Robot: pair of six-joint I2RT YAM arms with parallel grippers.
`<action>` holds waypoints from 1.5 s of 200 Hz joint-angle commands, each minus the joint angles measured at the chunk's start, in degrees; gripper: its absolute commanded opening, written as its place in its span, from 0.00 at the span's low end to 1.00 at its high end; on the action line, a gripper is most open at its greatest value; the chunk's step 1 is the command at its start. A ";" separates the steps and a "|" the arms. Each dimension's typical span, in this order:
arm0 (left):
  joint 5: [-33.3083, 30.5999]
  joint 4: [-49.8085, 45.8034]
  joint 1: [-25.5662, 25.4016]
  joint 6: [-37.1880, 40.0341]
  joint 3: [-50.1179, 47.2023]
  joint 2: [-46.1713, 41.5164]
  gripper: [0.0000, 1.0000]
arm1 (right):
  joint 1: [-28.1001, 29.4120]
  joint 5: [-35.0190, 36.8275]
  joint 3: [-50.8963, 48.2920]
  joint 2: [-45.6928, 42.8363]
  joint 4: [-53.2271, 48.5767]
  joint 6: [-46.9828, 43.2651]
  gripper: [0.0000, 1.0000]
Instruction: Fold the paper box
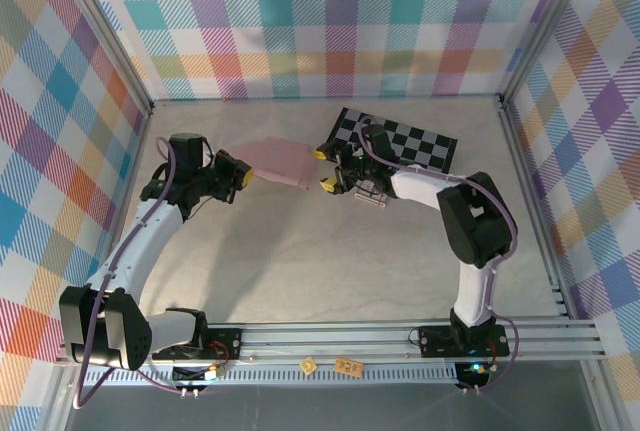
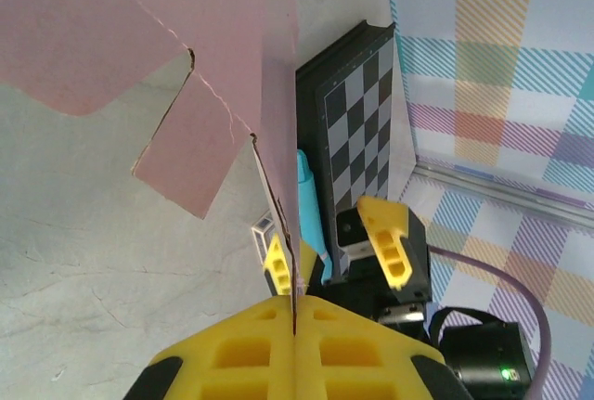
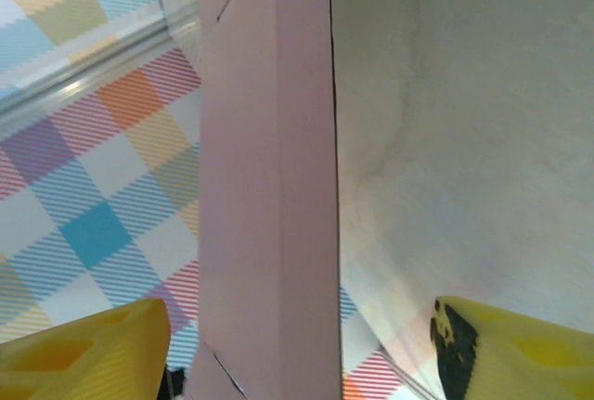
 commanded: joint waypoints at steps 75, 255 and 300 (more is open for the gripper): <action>1.91 0.81 -0.41 -0.62 2.32 0.01 0.00 | 1.33 -0.58 4.84 7.35 9.40 8.06 0.45; -16.39 -22.96 -1.18 14.49 27.35 -3.96 0.64 | 2.80 8.61 31.45 1.33 -16.09 -3.12 0.00; -17.72 -21.82 -2.72 22.83 33.24 -1.96 0.62 | 4.47 20.16 47.94 -2.79 -45.55 -10.23 0.00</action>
